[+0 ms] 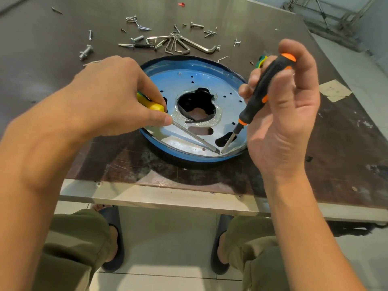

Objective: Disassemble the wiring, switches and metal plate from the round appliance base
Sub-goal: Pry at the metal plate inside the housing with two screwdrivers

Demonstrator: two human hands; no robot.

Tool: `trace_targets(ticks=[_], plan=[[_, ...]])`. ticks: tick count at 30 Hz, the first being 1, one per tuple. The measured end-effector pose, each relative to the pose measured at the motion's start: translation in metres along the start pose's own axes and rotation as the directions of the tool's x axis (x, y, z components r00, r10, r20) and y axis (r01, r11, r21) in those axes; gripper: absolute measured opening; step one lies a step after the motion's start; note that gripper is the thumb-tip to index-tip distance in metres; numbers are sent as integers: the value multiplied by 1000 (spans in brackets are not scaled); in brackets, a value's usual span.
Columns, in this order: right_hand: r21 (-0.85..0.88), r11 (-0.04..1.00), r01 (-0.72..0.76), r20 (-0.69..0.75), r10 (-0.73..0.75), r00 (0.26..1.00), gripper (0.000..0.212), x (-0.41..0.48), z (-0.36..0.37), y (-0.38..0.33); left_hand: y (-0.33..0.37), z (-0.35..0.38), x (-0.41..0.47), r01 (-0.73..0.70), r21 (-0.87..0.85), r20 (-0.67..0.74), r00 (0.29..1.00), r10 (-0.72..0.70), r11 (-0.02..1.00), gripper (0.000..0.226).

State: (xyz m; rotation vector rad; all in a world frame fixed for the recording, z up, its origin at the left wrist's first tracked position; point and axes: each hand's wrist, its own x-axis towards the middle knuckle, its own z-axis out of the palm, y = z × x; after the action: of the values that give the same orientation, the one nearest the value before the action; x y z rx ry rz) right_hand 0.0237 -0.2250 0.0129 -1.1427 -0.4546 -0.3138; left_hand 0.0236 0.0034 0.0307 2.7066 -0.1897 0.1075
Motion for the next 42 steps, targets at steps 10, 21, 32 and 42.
trace_targets(ticks=[10,21,32,42], plan=[[19,999,-29,38,28,999,21,0,-6,1,-2,1,1,-2,2,2,1000,2,1000,36],[54,998,-30,5,30,1000,26,0,-6,3,-1,0,-1,-1,-14,2,1000,1,1000,36],[24,999,-37,-18,38,999,31,-1,-6,1,1,-1,-2,10,-9,-9,1000,-10,1000,30],[-3,1000,-16,-20,16,1000,32,-1,-7,2,3,-2,-2,15,-8,6,1000,-15,1000,32]])
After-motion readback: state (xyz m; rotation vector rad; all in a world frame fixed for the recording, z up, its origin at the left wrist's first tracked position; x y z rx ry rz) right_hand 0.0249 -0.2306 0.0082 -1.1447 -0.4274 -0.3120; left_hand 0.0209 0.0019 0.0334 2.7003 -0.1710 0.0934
